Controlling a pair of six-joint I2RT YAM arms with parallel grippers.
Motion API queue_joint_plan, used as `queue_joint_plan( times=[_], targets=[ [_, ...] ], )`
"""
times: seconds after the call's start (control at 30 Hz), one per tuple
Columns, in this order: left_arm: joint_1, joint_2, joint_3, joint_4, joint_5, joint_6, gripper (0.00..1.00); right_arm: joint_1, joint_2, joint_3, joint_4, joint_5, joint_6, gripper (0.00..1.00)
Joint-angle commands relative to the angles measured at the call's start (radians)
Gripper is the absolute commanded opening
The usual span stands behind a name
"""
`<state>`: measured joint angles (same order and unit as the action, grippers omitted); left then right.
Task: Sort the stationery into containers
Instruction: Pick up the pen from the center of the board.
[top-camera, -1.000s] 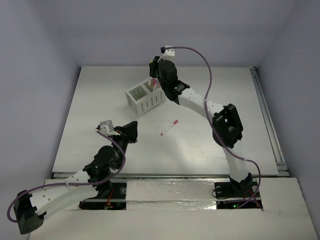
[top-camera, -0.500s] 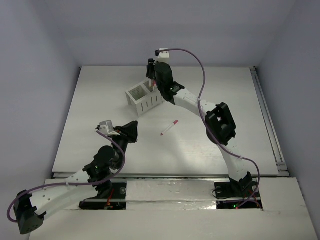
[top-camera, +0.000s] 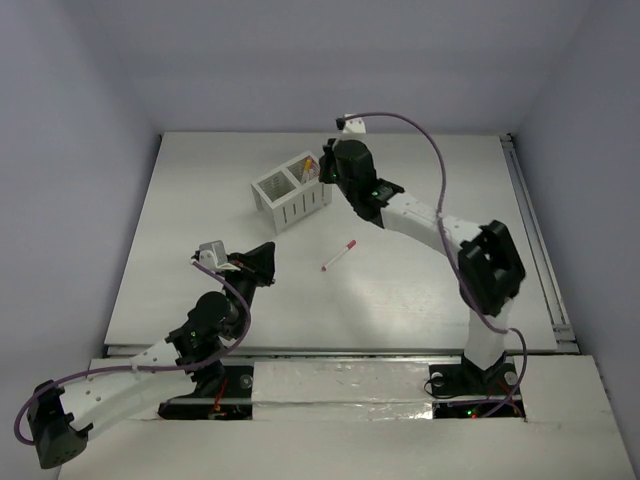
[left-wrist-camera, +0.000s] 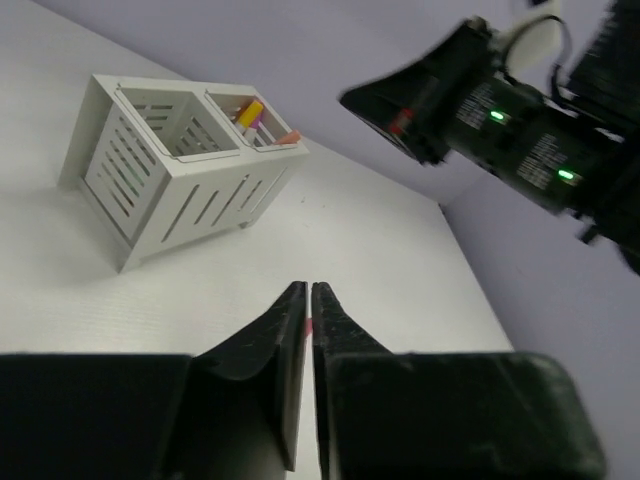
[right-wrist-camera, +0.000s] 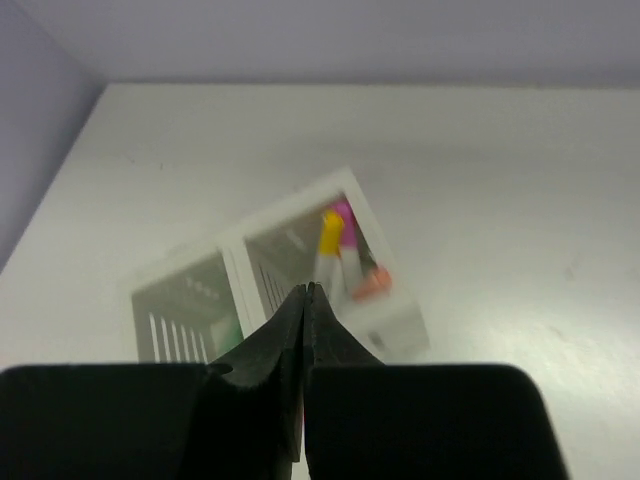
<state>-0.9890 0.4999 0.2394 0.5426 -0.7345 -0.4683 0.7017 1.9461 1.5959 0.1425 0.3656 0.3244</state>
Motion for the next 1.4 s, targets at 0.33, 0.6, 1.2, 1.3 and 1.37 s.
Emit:
queue_joint_plan(
  times=[0.33, 0.6, 1.2, 1.3, 1.37],
  targets=[
    [-0.005, 0.008, 0.001, 0.051, 0.027, -0.009, 0.0, 0.009, -0.237, -0.516, -0.262, -0.139, 0.294, 0.72],
    [-0.005, 0.025, 0.008, 0.057, 0.047, -0.01, 0.03, 0.009, -0.149, -0.467, -0.291, -0.145, 0.303, 0.71],
    [-0.005, 0.014, 0.001, 0.062, 0.055, -0.012, 0.03, 0.045, 0.046, -0.258, -0.54, -0.039, 0.164, 0.4],
    [0.004, 0.017, 0.003, 0.06, 0.052, -0.01, 0.03, 0.045, 0.076, -0.218, -0.598, -0.014, 0.119, 0.45],
    [0.004, 0.02, 0.005, 0.06, 0.05, -0.01, 0.03, 0.055, 0.086, -0.205, -0.619, -0.019, 0.107, 0.44]
  ],
)
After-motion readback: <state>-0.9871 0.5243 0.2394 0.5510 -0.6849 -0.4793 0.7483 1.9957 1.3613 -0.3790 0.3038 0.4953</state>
